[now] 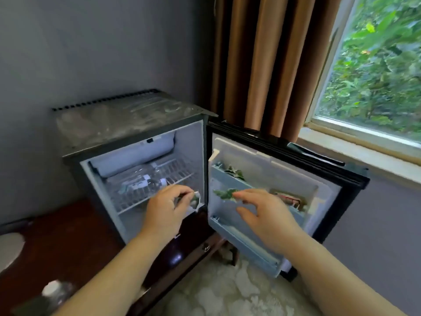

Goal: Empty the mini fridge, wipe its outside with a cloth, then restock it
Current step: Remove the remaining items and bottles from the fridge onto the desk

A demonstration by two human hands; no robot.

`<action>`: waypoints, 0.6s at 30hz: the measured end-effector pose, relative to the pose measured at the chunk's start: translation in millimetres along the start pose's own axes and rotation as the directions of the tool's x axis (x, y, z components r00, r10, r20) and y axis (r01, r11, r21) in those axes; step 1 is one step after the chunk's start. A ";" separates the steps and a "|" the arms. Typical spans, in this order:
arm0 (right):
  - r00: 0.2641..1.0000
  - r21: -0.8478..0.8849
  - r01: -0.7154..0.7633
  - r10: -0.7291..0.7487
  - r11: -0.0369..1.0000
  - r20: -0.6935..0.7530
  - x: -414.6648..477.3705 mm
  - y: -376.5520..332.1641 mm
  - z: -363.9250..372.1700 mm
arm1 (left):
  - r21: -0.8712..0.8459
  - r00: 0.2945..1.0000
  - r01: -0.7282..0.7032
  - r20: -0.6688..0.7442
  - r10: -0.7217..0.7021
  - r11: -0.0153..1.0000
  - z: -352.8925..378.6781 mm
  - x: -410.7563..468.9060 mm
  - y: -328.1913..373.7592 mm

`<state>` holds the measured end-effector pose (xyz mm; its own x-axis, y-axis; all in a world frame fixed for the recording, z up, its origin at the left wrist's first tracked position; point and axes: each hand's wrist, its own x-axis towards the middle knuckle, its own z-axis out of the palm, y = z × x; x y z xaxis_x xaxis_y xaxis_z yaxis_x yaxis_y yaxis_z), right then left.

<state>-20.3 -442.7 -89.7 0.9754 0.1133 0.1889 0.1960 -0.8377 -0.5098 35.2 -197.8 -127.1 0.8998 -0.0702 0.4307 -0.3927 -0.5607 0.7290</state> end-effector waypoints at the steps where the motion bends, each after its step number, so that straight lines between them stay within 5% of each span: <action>1: 0.998 0.019 0.036 -0.036 0.999 0.043 -0.3 -3.8 9.3 | 0.021 0.999 0.040 -0.018 -0.039 0.999 -8.7 -15.3 -5.3; 10: 0.869 0.202 0.262 -0.322 0.944 0.376 -18.0 -63.9 119.6 | 0.190 0.884 0.450 -0.235 -0.404 0.873 -91.3 -181.6 -42.1; 18: 0.689 0.287 0.357 -0.458 0.889 0.562 -46.2 -127.5 191.8 | 0.187 0.735 0.646 -0.413 -0.537 0.741 -139.4 -280.5 -60.8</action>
<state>-71.1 -238.7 -194.5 0.6388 0.7617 -0.1085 0.5509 -0.5512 -0.6267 -219.8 -29.1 -218.1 0.7939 0.5904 0.1453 0.3256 -0.6146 0.7185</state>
